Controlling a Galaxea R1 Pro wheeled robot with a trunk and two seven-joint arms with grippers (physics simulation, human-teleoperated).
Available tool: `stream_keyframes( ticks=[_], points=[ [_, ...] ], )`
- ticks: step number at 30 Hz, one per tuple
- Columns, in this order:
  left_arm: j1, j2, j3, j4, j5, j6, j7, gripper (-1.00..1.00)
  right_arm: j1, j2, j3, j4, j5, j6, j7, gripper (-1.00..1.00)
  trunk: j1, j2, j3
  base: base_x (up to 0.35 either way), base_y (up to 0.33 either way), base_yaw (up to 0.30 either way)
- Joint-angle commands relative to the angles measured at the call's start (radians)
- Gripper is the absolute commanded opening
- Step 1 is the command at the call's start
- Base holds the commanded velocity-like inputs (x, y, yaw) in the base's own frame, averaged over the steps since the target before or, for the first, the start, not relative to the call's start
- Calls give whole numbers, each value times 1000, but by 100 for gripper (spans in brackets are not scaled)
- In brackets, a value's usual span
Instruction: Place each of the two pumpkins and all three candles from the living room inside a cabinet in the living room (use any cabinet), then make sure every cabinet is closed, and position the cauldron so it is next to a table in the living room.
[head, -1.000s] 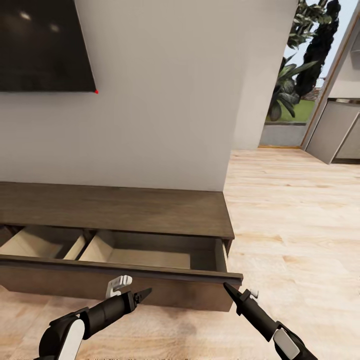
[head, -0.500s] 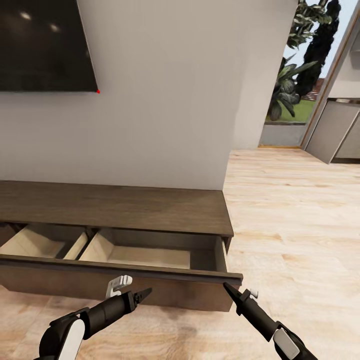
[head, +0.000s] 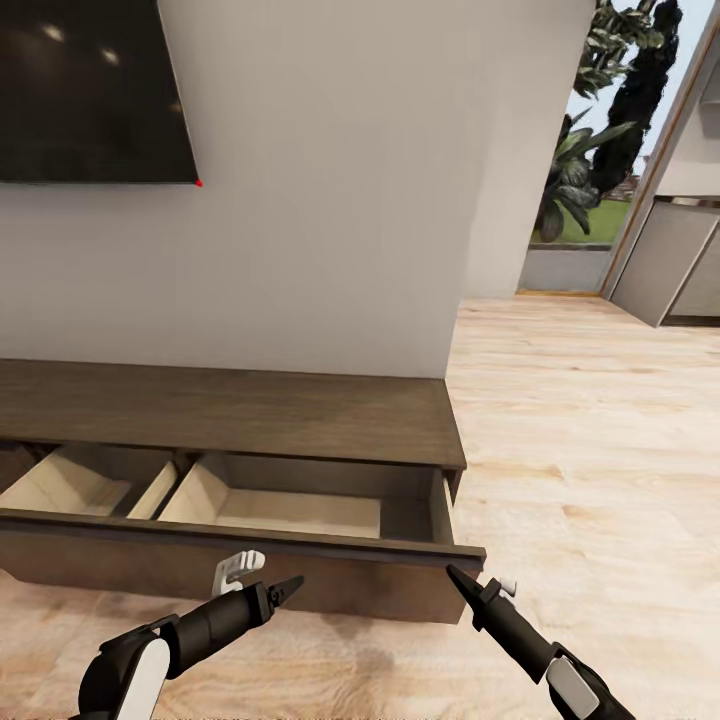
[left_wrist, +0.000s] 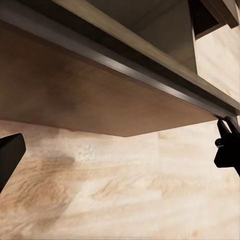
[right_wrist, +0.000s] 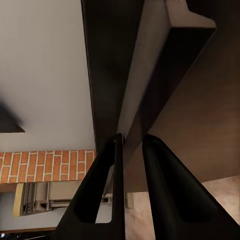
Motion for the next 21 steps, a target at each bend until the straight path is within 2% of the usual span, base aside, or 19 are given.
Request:
stream_keyframes(
  ticks=[1, 21],
  points=[
    [0, -1, 3, -1, -1, 6, -5, 100, -1, -1, -71, -3, -28, 21, 5, -100, 0, 0, -1, -32, 0, 0],
    [0, -1, 3, -1, -1, 6, -5, 100, -1, -1, -71, -3, -28, 21, 5, -100, 0, 0, -1, -45, 0, 0]
  ],
)
